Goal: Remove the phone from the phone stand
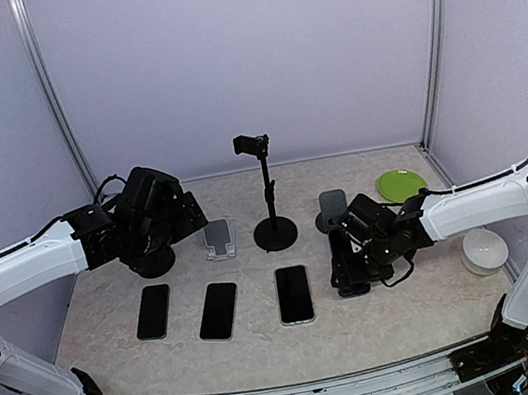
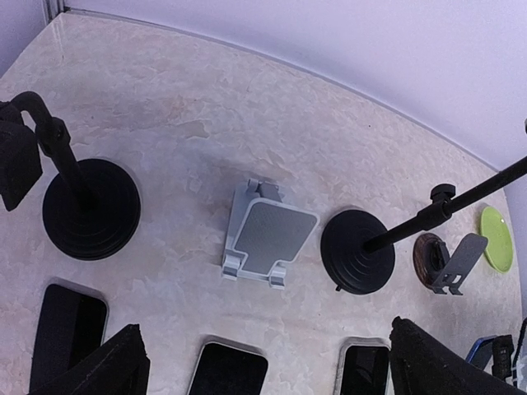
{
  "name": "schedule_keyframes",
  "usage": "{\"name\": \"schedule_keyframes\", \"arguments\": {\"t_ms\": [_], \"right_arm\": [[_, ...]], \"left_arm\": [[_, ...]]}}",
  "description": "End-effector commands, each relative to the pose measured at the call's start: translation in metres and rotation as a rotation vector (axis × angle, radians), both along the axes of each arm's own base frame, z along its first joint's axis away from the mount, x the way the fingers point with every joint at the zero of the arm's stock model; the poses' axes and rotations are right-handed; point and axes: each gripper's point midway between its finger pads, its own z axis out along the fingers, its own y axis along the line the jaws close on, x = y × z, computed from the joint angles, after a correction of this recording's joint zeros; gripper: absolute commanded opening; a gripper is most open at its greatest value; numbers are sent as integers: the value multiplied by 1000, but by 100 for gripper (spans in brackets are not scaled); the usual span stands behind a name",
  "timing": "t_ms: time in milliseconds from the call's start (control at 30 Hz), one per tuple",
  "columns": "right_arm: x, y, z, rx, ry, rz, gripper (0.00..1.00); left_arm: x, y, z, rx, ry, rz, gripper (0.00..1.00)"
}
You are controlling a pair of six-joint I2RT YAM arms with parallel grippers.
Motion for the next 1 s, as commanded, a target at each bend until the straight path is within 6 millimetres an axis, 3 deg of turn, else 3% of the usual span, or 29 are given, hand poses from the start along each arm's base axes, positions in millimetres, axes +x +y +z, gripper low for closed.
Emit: {"name": "schedule_keyframes", "arguments": {"t_ms": [0, 300, 567, 700, 967], "right_arm": [[1, -2, -14, -25, 21, -28, 75], [-4, -8, -30, -69, 62, -42, 82], [1, -5, -18, -61, 39, -46, 89], [8, 1, 1, -28, -1, -35, 100], [38, 1, 72, -13, -207, -50, 100]], "left_arm": [[0, 7, 7, -1, -26, 19, 99], [0, 10, 9, 4, -29, 27, 99], [-1, 6, 13, 12, -35, -10, 99], [-1, -2, 19, 19, -40, -83, 99], [1, -11, 38, 14, -47, -234, 99]]}}
